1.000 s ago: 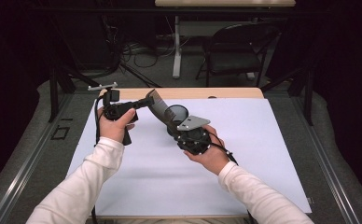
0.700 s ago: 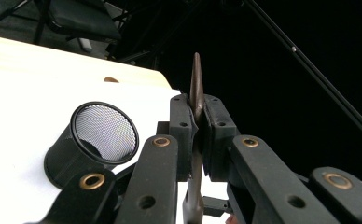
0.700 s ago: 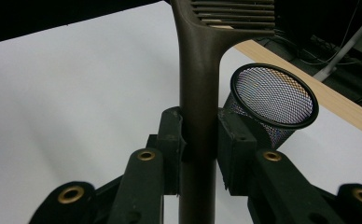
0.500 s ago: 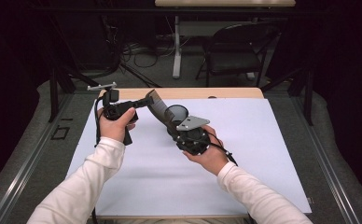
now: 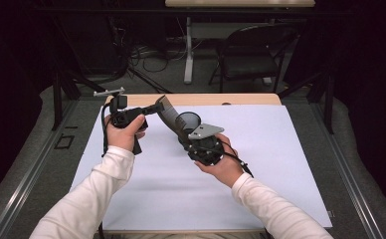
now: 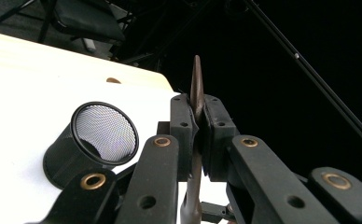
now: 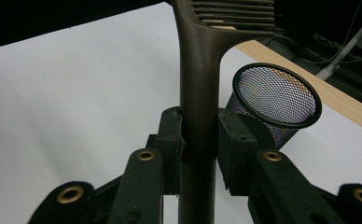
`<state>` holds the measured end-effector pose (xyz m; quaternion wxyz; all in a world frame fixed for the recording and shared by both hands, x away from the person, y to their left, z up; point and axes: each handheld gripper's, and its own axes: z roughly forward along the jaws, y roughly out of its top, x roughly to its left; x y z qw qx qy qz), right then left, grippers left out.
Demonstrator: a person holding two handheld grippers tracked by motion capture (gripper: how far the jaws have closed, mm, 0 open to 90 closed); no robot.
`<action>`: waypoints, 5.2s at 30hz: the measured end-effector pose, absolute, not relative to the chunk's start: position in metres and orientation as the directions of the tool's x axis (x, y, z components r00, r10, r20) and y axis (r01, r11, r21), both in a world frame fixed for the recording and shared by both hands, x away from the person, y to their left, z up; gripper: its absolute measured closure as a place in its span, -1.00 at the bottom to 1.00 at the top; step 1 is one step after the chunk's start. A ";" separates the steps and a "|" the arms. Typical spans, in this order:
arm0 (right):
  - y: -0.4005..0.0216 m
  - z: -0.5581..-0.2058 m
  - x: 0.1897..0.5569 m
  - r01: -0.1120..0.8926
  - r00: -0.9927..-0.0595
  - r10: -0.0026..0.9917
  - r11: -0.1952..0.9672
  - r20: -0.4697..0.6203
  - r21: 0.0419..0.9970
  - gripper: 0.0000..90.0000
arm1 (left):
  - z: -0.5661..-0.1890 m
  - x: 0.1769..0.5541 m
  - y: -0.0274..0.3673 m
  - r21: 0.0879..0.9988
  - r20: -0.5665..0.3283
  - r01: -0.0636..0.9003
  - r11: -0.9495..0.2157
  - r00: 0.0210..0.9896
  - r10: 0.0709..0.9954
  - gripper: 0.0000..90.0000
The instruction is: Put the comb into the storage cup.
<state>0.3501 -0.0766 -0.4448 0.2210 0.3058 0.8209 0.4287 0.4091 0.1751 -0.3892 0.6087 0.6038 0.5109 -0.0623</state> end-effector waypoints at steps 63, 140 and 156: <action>-0.090 -0.435 0.344 0.233 -0.672 0.728 0.380 -0.134 0.895 0.15 | -0.386 0.416 0.185 0.681 -0.696 0.657 0.323 0.444 0.564 0.88; -0.110 -0.431 0.350 0.258 -0.688 0.723 0.320 -0.059 0.912 -0.92 | -0.353 0.440 0.194 0.772 -0.613 0.512 0.377 0.444 0.653 0.88; -0.113 -0.430 0.351 0.271 -0.671 0.741 0.275 -0.023 0.923 -1.00 | -0.353 0.445 0.191 0.787 -0.599 0.478 0.391 0.434 0.673 0.88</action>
